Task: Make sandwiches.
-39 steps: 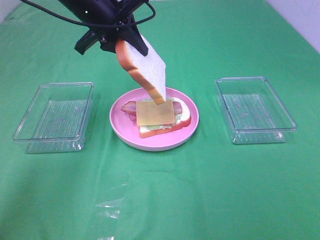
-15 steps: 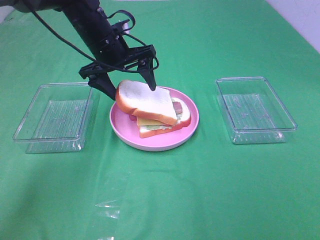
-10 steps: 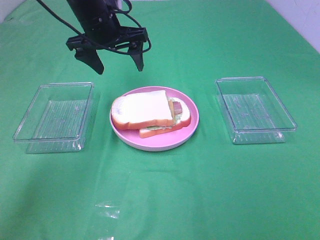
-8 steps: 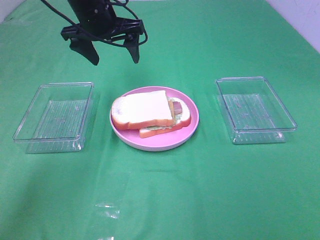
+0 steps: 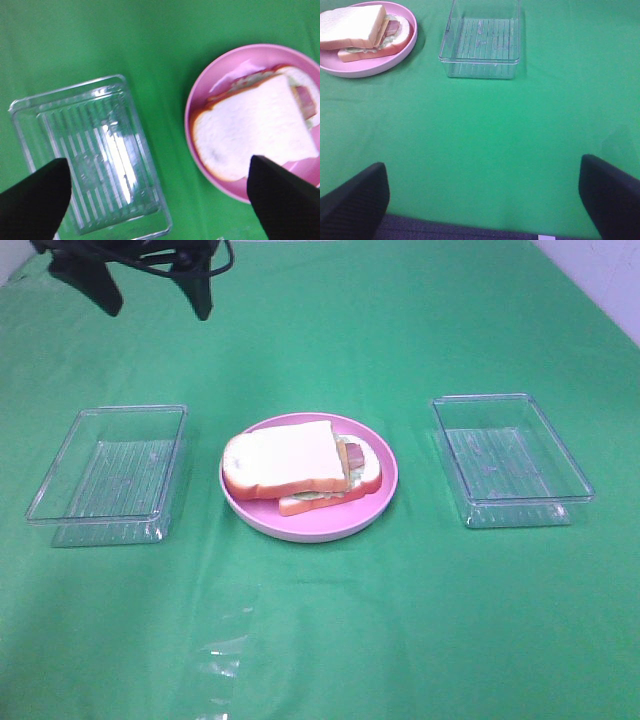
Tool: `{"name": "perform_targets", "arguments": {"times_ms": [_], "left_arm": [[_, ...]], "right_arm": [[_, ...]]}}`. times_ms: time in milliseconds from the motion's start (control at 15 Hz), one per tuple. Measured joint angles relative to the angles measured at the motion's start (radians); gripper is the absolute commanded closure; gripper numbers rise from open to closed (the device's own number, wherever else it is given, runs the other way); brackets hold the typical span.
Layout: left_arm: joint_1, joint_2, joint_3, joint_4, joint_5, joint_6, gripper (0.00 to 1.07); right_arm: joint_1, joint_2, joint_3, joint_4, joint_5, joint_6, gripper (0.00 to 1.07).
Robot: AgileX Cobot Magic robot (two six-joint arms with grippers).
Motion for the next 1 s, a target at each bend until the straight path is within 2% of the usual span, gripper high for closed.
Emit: {"name": "perform_targets", "arguments": {"times_ms": [133, 200, 267, 333, 467, 667, 733, 800, 1000], "left_arm": [[0.043, -0.127, 0.158, 0.072, 0.001, 0.022, 0.19], [0.095, -0.256, 0.311, 0.135, 0.001, 0.023, 0.19], [0.127, -0.33, 0.381, 0.147, 0.0, 0.029, 0.19], [0.145, -0.367, 0.42, 0.149, 0.002, 0.033, 0.19], [0.218, -0.5, 0.556, 0.153, 0.002, 0.037, 0.19], [0.317, -0.746, 0.793, 0.145, 0.003, 0.037, 0.19], [0.326, -0.784, 0.826, 0.14, 0.004, 0.036, 0.19], [0.341, -0.964, 0.983, 0.121, -0.01, 0.036, 0.19], [0.341, -1.233, 1.15, 0.103, -0.056, 0.036, 0.19]], "right_arm": [[0.0, 0.0, 0.0, 0.0, 0.0, 0.0, 0.09], [0.0, 0.0, 0.0, 0.0, 0.0, 0.0, 0.09], [0.0, 0.0, 0.0, 0.0, 0.0, 0.0, 0.09], [0.0, 0.0, 0.0, 0.0, 0.0, 0.0, 0.09], [0.0, 0.0, 0.0, 0.0, 0.0, 0.0, 0.09], [0.0, 0.0, 0.0, 0.0, 0.0, 0.0, 0.09], [0.0, 0.0, 0.0, 0.0, 0.0, 0.0, 0.09], [0.0, 0.0, 0.0, 0.0, 0.0, 0.0, 0.09], [0.0, 0.0, 0.0, 0.0, 0.0, 0.0, 0.09]]}}
